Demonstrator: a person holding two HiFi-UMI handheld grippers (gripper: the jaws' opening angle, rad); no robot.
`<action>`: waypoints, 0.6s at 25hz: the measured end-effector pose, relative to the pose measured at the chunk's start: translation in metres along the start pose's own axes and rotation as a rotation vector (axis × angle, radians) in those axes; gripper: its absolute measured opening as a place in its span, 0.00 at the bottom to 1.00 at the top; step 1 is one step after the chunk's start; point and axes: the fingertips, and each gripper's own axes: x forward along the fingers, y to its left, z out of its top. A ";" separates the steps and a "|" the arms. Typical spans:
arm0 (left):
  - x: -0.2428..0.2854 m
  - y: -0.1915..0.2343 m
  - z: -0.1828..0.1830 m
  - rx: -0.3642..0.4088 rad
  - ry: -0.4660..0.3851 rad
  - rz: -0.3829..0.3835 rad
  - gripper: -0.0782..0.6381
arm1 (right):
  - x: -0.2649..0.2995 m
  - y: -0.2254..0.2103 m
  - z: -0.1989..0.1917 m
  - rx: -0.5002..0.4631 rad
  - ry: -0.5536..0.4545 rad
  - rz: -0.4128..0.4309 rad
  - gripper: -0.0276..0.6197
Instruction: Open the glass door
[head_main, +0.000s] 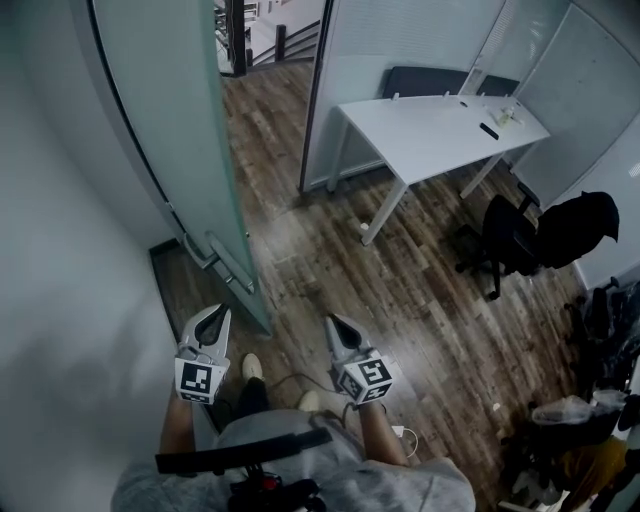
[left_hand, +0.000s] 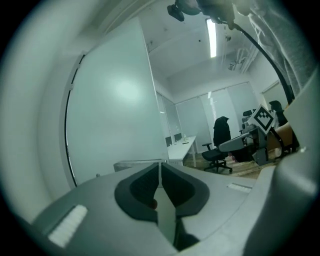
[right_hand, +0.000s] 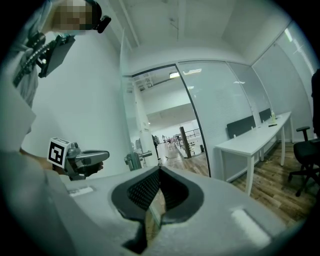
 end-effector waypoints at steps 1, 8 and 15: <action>-0.003 -0.004 0.002 -0.007 -0.001 0.005 0.14 | -0.004 0.000 0.001 0.002 -0.002 0.005 0.05; -0.023 -0.031 0.009 -0.026 -0.009 0.034 0.12 | -0.024 0.002 0.003 -0.013 0.000 0.048 0.05; -0.043 -0.052 0.004 -0.042 -0.009 0.070 0.12 | -0.038 0.005 -0.003 -0.034 -0.004 0.081 0.05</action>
